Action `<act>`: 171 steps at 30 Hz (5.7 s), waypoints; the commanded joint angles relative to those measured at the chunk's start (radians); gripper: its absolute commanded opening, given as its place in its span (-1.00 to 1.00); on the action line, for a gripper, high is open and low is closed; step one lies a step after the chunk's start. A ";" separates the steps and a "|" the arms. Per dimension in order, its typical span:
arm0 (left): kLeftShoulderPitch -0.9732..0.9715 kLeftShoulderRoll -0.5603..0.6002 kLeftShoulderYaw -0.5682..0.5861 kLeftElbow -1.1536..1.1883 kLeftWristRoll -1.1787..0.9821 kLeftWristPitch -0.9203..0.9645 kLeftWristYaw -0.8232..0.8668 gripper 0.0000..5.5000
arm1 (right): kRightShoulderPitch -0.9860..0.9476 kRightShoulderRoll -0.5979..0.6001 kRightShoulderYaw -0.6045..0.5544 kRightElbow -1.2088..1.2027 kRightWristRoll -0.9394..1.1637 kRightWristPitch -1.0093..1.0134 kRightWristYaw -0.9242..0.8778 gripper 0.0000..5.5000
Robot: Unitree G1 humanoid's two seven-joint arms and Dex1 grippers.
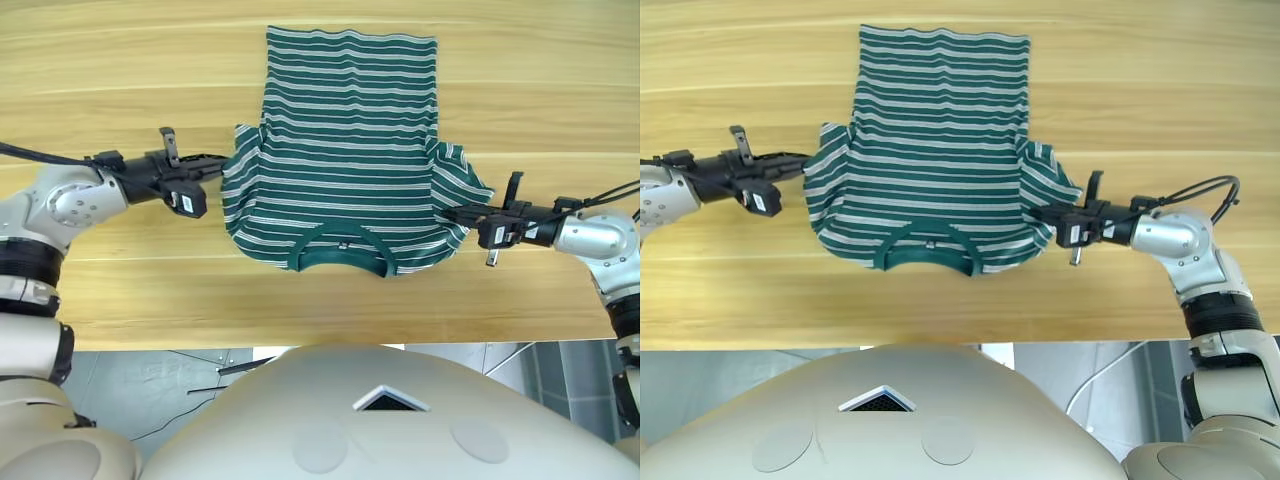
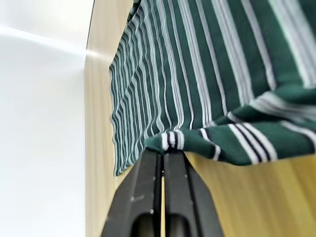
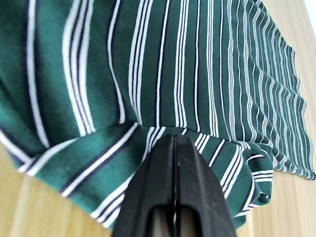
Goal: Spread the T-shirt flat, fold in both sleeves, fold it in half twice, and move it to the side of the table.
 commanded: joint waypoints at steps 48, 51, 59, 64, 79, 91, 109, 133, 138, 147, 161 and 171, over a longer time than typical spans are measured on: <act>-0.026 -0.224 -0.048 -0.098 0.115 0.185 -0.080 -0.99 | -0.021 0.047 0.017 -0.038 -0.007 0.017 0.007 -1.00; -0.025 -0.229 -0.057 -0.090 0.113 0.184 -0.079 -0.99 | -0.024 0.050 0.019 -0.035 -0.008 0.015 0.006 -1.00; -0.024 -0.239 -0.076 -0.092 0.068 0.179 -0.109 -0.81 | -0.025 0.050 0.022 -0.031 -0.007 0.012 0.006 -1.00; -0.030 -0.254 -0.065 -0.091 0.048 0.194 -0.109 -0.54 | -0.025 0.052 0.023 -0.037 -0.004 0.015 0.008 -1.00; -0.063 -0.264 -0.018 -0.027 -0.011 0.183 -0.081 0.35 | 0.004 -0.037 -0.238 -0.175 0.255 0.074 -0.045 -0.67; -0.070 -0.266 -0.002 0.040 0.021 0.166 -0.027 0.95 | 0.124 -0.136 -0.314 -0.101 -0.076 0.090 -0.192 -0.44; -0.074 -0.282 -0.009 0.052 0.060 0.163 0.019 0.95 | -0.028 -0.005 -0.034 0.247 -0.254 0.065 -0.232 -0.44; -0.079 -0.290 -0.012 0.062 0.092 0.156 0.062 0.96 | -0.044 -0.037 -0.031 0.225 -0.168 -0.009 -0.248 -0.99; -0.081 -0.293 -0.013 0.065 0.094 0.155 0.064 0.96 | -0.018 -0.063 -0.067 0.078 -0.103 -0.016 -0.216 -0.99; -0.086 -0.302 -0.014 0.067 0.097 0.156 0.064 0.96 | -0.040 -0.034 -0.062 -0.054 -0.090 0.049 -0.178 -0.99; -0.084 -0.299 -0.011 0.065 0.092 0.155 0.058 0.96 | -0.158 0.107 0.060 -0.103 -0.146 0.103 -0.111 -0.99; -0.077 -0.304 -0.014 0.060 0.091 0.158 0.058 0.96 | -0.199 0.154 0.108 -0.075 -0.171 0.117 -0.095 -0.99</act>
